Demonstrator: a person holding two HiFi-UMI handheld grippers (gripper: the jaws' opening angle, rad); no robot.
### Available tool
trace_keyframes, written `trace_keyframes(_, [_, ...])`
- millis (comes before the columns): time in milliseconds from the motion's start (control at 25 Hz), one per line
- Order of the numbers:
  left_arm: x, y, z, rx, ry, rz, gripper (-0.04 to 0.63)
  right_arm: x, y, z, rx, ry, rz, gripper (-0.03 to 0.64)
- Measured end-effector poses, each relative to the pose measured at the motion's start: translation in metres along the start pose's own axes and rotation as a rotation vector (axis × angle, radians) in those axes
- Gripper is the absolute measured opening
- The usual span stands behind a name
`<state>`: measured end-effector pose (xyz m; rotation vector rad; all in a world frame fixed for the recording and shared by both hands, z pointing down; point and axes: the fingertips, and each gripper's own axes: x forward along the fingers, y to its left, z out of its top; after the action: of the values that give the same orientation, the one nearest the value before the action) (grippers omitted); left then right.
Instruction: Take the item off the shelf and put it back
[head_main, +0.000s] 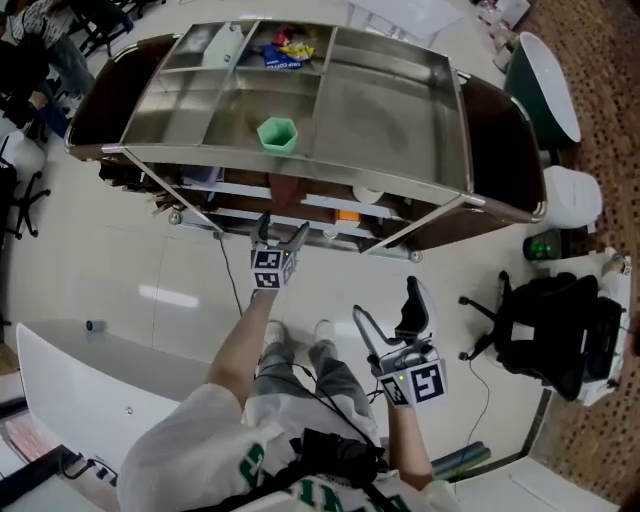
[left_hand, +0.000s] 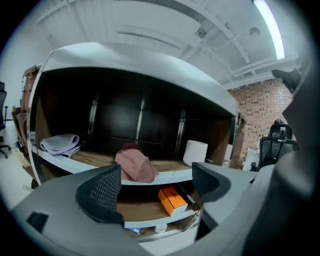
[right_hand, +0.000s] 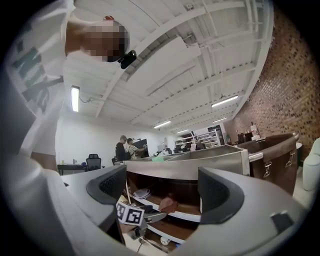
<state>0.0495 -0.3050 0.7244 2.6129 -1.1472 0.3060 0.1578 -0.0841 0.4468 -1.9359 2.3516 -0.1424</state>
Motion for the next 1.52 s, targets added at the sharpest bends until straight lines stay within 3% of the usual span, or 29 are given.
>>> trace_keyframes(280, [0.090,0.033,0.013,0.019,0.089,0.073,0.419,-0.002,-0.001,-0.005,-0.074,0.044,-0.046,0.457])
trace_keyframes(560, [0.123,0.047,0.005,0.010,0.218,0.126,0.413,-0.016,-0.016,0.000,-0.105,0.056,-0.102,0.456])
trace_keyframes(680, [0.125,0.050,-0.005,0.062,0.282,0.131,0.349,-0.018,-0.016,0.001,-0.114,0.056,-0.104,0.456])
trace_keyframes(800, [0.122,0.053,-0.008,0.089,0.315,0.125,0.177,-0.016,-0.011,0.002,-0.112,0.054,-0.090,0.456])
trace_keyframes(920, [0.116,0.053,0.011,0.070,0.290,0.100,0.106,-0.010,-0.006,0.004,-0.109,0.041,-0.069,0.456])
trace_keyframes(1200, [0.050,0.031,0.061,0.068,0.181,0.029,0.094,0.010,0.009,0.016,-0.081,-0.018,-0.006,0.457])
trace_keyframes(1360, [-0.013,0.014,0.070,0.046,0.148,0.005,0.094,0.019,0.014,0.026,-0.059,-0.058,0.015,0.456])
trace_keyframes(1520, [-0.082,-0.006,0.071,0.085,0.097,-0.049,0.094,0.028,0.020,0.033,-0.053,-0.089,0.051,0.456])
